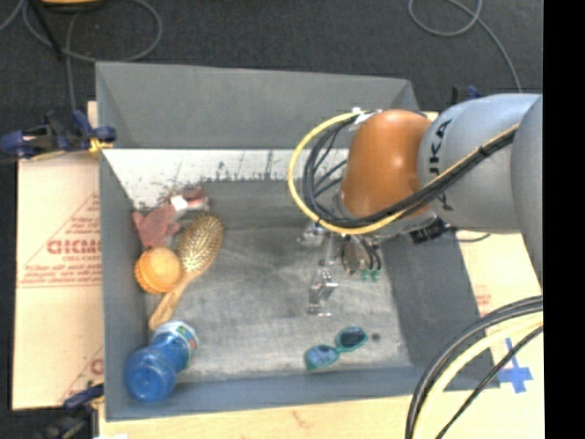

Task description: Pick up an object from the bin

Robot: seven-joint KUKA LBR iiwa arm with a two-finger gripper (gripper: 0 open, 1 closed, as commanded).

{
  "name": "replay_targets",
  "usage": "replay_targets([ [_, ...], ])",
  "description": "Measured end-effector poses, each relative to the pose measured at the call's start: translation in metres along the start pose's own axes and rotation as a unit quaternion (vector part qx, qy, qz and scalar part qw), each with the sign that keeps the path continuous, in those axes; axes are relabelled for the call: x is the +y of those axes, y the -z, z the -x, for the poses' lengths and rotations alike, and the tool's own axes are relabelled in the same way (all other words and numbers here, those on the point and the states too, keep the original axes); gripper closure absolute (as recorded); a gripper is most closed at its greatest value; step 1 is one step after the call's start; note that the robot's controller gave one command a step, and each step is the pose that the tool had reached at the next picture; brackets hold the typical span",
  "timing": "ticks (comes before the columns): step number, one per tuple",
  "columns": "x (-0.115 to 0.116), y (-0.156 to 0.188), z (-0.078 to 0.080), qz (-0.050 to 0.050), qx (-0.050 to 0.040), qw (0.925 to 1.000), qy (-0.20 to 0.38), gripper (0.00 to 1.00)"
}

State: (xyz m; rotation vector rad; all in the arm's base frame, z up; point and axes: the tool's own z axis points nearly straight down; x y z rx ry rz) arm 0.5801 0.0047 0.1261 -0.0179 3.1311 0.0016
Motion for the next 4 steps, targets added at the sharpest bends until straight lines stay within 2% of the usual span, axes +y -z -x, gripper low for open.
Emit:
replay_targets([
  [1, -0.014, -0.055, 0.011, -0.001, 0.002, 0.9993, 0.038, 0.0],
  [2, -0.033, -0.038, -0.028, -0.001, 0.0038, 0.9988, 0.048, 0.0],
  [3, -0.045, 0.006, -0.032, -0.001, 0.0051, 0.9983, 0.057, 0.0],
  [4, -0.076, -0.005, -0.077, -0.001, 0.003, 0.9913, 0.131, 0.0],
])
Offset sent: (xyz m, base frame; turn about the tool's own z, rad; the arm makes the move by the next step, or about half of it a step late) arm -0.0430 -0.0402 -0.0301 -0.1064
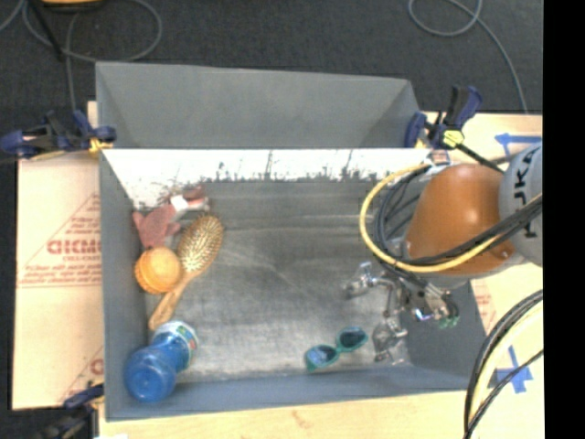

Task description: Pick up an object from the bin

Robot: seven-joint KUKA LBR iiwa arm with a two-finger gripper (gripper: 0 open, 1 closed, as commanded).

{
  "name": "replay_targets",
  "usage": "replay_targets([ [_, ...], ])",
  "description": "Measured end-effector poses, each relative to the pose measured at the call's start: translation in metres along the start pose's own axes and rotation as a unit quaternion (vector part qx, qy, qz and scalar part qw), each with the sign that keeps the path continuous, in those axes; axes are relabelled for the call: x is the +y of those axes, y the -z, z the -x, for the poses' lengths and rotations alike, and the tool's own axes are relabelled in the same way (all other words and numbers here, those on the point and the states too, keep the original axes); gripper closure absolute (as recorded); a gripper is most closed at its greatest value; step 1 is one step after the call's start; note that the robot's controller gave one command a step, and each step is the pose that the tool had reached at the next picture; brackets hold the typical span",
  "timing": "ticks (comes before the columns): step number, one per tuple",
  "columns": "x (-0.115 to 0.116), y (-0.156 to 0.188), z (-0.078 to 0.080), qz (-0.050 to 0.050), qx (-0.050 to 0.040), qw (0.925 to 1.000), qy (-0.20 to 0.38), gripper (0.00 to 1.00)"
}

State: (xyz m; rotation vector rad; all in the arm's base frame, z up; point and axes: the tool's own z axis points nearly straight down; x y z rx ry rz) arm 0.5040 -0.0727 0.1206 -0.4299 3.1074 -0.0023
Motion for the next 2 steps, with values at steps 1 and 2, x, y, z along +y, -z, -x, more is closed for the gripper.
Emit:
replay_targets([
  [1, 0.024, -0.012, -0.005, 0.001, 0.0017, 0.9999, 0.016, 0.0],
  [2, 0.043, -0.048, -0.004, 0.0, -0.0029, 0.9953, 0.097, 1.0],
])
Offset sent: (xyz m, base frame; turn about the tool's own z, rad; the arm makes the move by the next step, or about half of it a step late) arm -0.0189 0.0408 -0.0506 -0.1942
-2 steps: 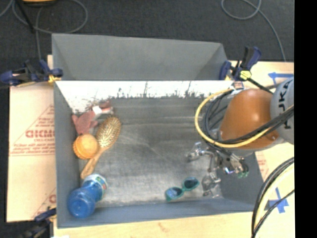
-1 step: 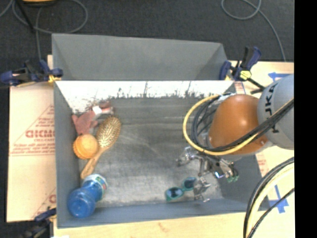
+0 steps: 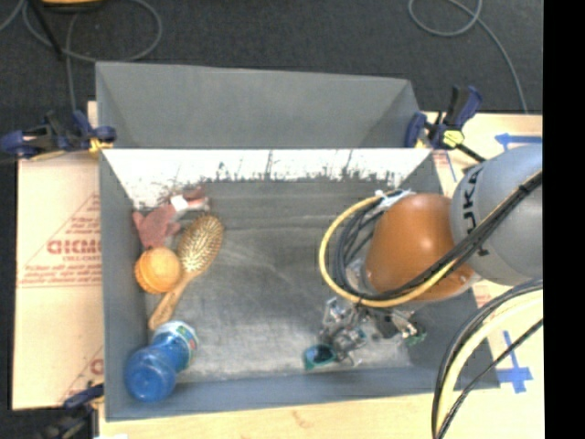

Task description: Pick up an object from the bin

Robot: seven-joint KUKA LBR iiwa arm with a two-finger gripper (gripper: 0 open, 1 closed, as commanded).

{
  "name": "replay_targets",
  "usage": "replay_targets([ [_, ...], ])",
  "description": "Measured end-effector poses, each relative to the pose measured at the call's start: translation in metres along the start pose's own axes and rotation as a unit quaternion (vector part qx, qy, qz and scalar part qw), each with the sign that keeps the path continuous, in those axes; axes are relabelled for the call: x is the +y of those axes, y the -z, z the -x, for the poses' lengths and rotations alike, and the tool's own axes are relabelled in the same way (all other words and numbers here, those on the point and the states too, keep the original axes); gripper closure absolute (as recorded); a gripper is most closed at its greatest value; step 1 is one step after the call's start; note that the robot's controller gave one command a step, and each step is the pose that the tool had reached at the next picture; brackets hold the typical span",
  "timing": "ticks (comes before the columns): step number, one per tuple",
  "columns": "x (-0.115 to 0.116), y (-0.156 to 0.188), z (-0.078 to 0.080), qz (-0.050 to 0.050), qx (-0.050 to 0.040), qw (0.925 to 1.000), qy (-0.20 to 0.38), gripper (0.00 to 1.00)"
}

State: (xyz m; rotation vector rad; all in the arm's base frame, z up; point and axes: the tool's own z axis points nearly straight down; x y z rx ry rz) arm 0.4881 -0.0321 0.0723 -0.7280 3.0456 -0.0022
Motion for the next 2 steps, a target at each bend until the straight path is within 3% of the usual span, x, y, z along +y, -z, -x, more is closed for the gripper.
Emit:
replay_targets([
  [1, 0.0, 0.0, 0.0, 0.0, 0.0, 1.0, 0.0, 1.0],
  [2, -0.007, 0.187, 0.004, -0.002, -0.0003, 0.9993, -0.037, 1.0],
])
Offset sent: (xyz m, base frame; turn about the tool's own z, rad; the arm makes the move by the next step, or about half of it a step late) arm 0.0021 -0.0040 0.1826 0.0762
